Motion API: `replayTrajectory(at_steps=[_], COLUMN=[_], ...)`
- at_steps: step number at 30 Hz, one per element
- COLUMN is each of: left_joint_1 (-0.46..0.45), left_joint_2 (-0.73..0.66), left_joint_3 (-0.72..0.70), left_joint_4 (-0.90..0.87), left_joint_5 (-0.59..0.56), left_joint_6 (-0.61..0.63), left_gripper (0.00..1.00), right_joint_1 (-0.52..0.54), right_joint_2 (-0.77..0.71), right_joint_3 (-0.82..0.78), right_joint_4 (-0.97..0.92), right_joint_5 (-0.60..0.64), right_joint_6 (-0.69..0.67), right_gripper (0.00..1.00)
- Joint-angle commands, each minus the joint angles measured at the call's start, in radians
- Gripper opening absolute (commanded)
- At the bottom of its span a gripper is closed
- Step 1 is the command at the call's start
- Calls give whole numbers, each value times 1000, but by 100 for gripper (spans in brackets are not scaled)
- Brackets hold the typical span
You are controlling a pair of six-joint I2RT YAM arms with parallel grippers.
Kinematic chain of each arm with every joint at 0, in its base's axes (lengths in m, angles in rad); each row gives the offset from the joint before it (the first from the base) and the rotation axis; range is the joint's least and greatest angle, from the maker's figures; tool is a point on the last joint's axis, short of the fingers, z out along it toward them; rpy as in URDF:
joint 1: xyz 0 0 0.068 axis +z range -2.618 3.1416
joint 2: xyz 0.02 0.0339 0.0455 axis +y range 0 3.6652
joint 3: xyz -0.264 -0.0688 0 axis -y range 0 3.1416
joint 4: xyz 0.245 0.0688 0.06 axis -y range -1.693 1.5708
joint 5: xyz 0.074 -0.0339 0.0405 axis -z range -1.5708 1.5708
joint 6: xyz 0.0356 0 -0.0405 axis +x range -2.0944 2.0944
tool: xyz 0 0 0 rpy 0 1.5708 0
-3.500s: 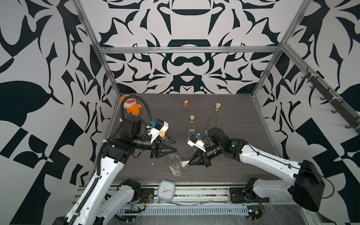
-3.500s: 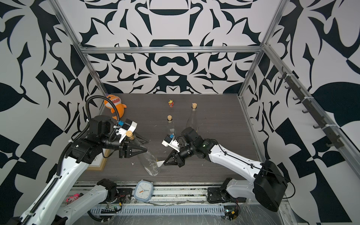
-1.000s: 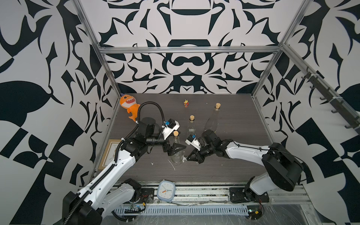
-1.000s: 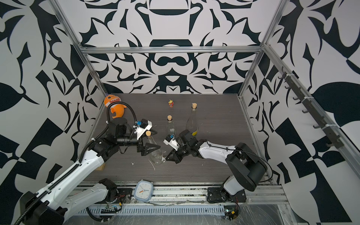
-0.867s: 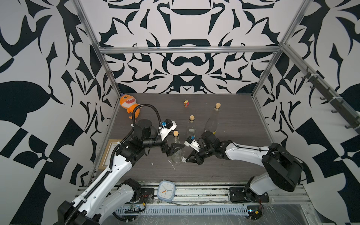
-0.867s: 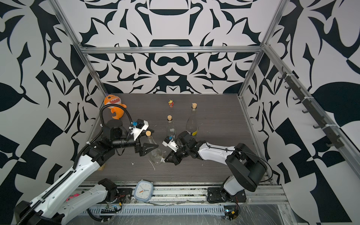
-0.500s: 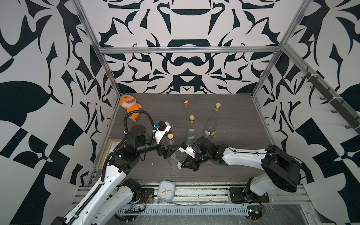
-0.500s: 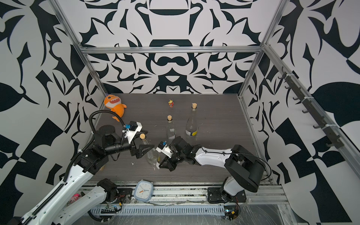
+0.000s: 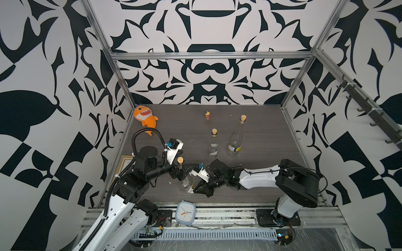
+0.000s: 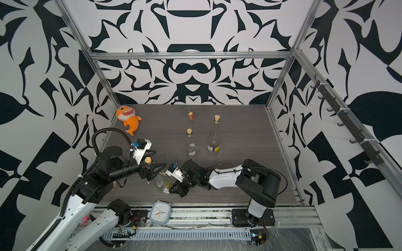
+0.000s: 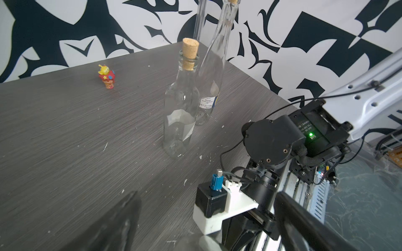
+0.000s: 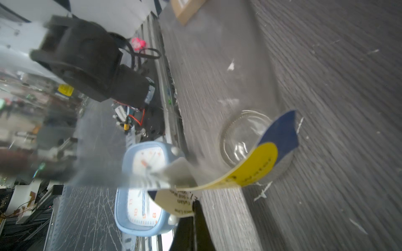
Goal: Remove the label from the bottle
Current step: Tear open the label from the bottle.
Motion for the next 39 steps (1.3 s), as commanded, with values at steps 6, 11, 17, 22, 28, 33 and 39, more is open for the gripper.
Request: replayTrajectory(at_steps=[6,11,17,22,28,33,39], left_joint_1=[-3,-3,-3,-3,-4,-3,-3], left_joint_2=[-97,-144,-114,-100,-16,47,171], left_joint_3=[-37,-51,-69,-74,-29,10,73], left_joint_4=[59,85,109,136,151,183,243], left_joint_5=[-59,-76,9,66,142,164,296], left_joint_6=[-184,-206,-202,-144,-18,134,322], left_gripper=[69,59,31,9,0,0,0], right_joint_1=[5,4,5,3,-12,-49,-109], right_joint_2=[-3,-1,-4,-18,-58,-125,-209], right_joint_3=[22,20,22,21,4,-25,-62], right_joint_4=[68,74,79,43,12,-19,-97], right_joint_5=[43,44,41,29,19,5,-29], right_joint_6=[35,39,41,13,-19,-36,-59], right_gripper=[0,0,0,0,0,0,0])
